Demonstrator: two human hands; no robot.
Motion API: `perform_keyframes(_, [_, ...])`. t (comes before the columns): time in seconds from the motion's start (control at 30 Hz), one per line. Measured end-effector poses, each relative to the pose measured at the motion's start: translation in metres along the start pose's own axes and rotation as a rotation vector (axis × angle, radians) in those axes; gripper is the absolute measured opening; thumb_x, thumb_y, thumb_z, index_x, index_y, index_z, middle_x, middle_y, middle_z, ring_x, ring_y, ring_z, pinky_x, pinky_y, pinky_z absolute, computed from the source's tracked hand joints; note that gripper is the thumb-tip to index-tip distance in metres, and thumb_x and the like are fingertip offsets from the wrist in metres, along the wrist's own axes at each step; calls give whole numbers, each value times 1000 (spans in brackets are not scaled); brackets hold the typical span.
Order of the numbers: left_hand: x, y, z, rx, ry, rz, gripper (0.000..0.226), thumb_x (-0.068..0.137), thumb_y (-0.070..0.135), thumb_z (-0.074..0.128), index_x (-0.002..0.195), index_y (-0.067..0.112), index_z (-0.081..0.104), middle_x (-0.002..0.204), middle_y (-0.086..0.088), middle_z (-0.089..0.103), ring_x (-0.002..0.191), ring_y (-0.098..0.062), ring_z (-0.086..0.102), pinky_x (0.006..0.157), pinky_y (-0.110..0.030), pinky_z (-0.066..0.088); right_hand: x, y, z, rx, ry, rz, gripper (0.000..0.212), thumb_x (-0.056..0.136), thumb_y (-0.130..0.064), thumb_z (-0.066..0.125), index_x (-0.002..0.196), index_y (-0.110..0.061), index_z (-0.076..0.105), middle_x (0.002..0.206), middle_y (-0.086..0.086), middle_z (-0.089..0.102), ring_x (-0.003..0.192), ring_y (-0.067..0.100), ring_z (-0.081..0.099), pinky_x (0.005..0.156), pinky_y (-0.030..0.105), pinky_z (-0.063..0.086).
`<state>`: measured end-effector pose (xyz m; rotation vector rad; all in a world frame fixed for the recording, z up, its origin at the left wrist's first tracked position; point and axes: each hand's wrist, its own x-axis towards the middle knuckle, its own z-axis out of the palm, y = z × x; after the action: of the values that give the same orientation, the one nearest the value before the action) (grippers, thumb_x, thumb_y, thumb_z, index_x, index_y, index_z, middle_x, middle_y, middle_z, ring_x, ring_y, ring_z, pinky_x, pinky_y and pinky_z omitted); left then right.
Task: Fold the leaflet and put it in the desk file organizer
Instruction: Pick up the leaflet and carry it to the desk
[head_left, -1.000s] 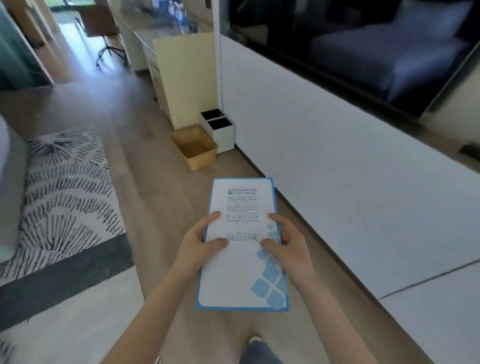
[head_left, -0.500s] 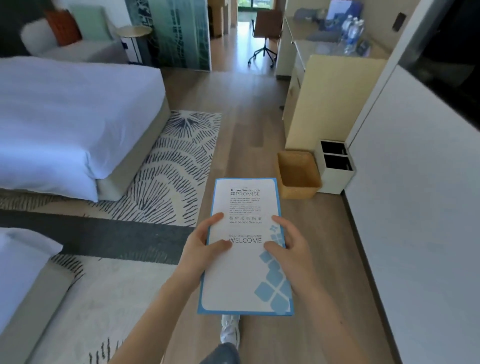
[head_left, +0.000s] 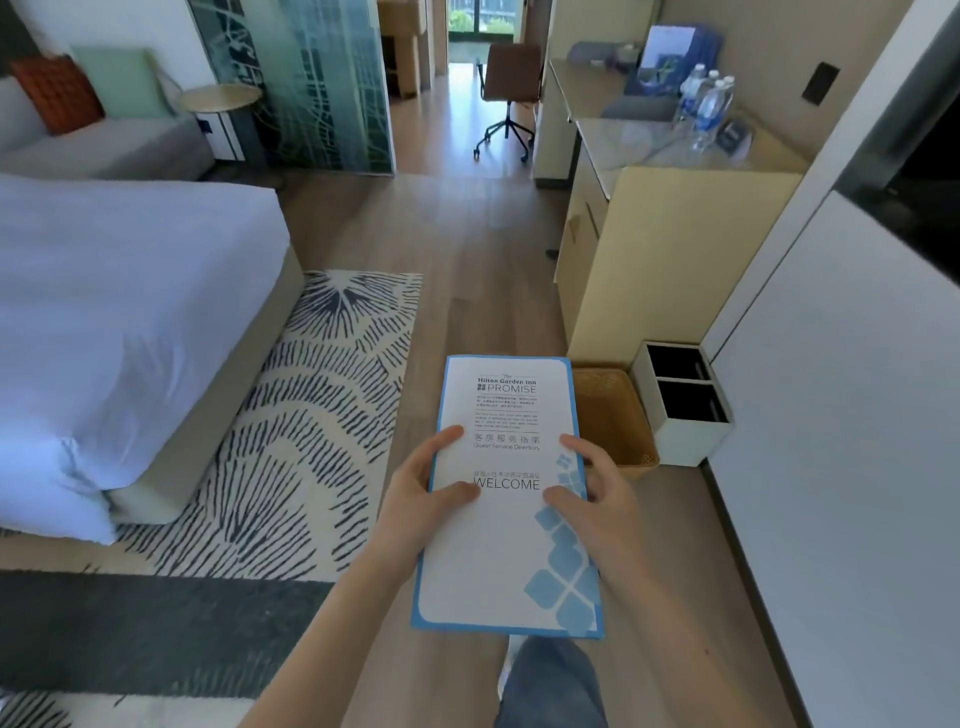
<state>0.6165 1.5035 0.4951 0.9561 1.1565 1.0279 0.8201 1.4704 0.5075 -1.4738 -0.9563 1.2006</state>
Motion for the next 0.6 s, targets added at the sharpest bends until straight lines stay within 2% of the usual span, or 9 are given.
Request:
perform_keyframes(0.2, [181,41,23,-14,48,-1,58,80,-11,67,123,28,62,113,1,71,92,-22,73,70,-36,60,191,-31,4,42,-37,5,54,82,4,68,115,-37,60,99,1,77,84,21,75,65,28,60])
perform_keyframes(0.43, [369,109,37,-45,98,8,59,80,-11,67,124,28,62,114,0,71,94,-23,72,71,-37,61,392,-98,19,39,-112,-11,53,83,6,67,116,-35,59,94,-5,77,84,19,74,64,26,60])
perform_keyframes(0.6, [493,127,24,-50,126,-10,58,80,-10,68,124,28,61,121,-3,67,99,-27,71,77,-44,61,521,-113,48,4,-167,7,51,84,3,67,117,-35,57,93,-12,76,86,18,74,66,27,61])
